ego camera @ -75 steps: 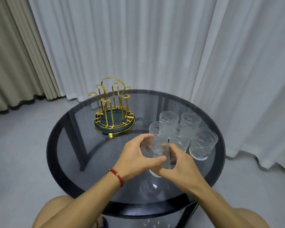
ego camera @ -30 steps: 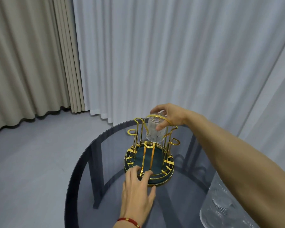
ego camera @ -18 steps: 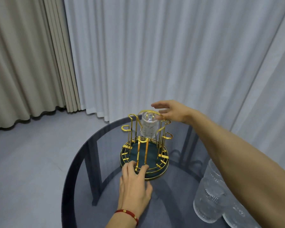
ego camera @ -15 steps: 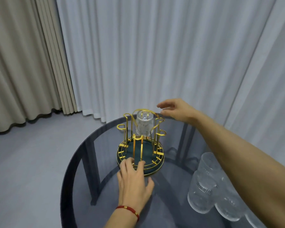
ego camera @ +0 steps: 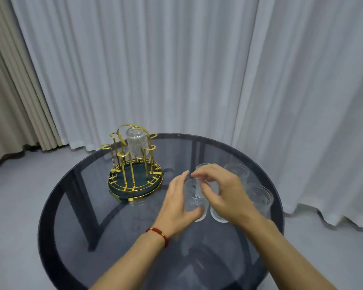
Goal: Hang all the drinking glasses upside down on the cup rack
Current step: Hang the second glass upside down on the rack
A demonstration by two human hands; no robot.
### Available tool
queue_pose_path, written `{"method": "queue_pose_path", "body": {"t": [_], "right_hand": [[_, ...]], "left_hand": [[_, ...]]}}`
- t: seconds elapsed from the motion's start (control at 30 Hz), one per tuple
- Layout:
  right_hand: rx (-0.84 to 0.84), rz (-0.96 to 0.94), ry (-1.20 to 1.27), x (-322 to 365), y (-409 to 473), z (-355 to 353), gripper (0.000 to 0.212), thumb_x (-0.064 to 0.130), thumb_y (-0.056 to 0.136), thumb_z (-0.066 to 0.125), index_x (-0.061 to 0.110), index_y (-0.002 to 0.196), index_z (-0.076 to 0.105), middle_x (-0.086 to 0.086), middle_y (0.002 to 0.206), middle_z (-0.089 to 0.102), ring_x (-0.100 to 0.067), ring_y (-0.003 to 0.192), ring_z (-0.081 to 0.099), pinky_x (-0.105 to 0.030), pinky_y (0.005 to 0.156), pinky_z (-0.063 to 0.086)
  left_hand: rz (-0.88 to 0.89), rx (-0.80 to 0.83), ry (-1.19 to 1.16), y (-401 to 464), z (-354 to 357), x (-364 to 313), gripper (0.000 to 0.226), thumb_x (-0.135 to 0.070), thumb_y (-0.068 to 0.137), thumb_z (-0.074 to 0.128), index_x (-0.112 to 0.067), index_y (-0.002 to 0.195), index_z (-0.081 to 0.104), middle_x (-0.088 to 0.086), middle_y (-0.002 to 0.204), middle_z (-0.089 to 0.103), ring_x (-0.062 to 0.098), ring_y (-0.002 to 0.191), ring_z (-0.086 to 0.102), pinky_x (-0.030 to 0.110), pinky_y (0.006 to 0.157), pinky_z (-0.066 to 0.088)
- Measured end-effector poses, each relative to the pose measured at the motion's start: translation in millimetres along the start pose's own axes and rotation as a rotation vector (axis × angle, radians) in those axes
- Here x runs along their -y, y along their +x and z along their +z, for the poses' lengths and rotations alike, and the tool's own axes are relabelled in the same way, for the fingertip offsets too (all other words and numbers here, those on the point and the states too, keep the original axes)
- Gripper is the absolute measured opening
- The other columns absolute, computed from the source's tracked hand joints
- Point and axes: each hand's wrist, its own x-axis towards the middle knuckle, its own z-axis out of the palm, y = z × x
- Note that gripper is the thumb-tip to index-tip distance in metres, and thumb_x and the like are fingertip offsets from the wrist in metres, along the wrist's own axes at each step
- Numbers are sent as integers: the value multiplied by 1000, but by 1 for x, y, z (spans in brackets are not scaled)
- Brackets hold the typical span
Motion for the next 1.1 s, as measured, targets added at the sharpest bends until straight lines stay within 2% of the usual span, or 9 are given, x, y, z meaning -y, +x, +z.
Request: {"method": "queue_pose_path", "body": {"t": [0.3,0.5,0.63,0.73,0.8,0.9,0.97,1.03,1.1], "right_hand": [[-196,189,139,-16,-27,14,35,-7,89,62,18,107,79,9,106,76,-7,97,73,-23,87,58],[-5,338,333,-12,-37,27,35,3,94,60,31,104,78,12,92,80,-9,87,77,-21,75,57],[70,434,379,-3,-42,56,28,20,97,63,36,118,71,14,110,76,-10,101,73,-36,89,61],[129,605,336,-1,-34,81,43,37,104,58,30,146,52,4,145,59,-17,124,65,-48,108,53],[212,730,515,4,-22,93,55,47,107,50,28,158,40,0,153,54,-23,131,63,-50,111,52],[198,848,1022,9,-4,107,48,43,108,50,17,148,52,-13,139,70,-35,115,74,-52,95,62],[134,832,1147,7,1,105,52,41,101,59,10,143,55,-18,135,72,-33,110,77,-47,87,64],[81,779,1021,6,3,100,58,44,92,65,16,142,55,-15,140,69,-25,115,76,-39,84,64],[22,704,637,5,8,91,56,51,91,69,32,142,53,-8,146,62,-21,127,66,-40,93,60]], "left_hand": [[-175,6,35,16,11,1,98,-48,74,82,-21,155,31,0,158,42,18,144,40,34,116,38],[-232,9,46,6,-22,8,90,-56,56,85,-25,134,51,-8,129,59,10,119,56,26,96,49],[-383,-115,-71,-13,-60,22,78,-56,49,87,-29,116,57,-12,113,63,8,106,60,33,92,55],[-467,-234,-325,-18,-81,23,71,-48,54,91,-26,113,60,-6,110,62,16,103,65,44,83,64],[-474,-258,-495,-19,-89,22,62,-36,63,92,-23,114,60,2,113,64,20,102,69,41,74,66],[-491,-250,-680,-19,-92,25,55,-23,73,88,-18,120,59,11,121,65,24,107,70,42,79,66],[-459,-200,-724,-17,-95,33,60,-29,73,86,-18,126,60,11,124,65,25,112,69,46,84,64],[-392,-152,-638,-16,-103,46,56,-47,79,80,-23,127,64,5,123,67,21,114,67,42,86,64],[-320,-224,-318,-16,-113,66,38,-53,91,63,-26,117,69,-1,114,70,16,109,65,35,89,60]]}}
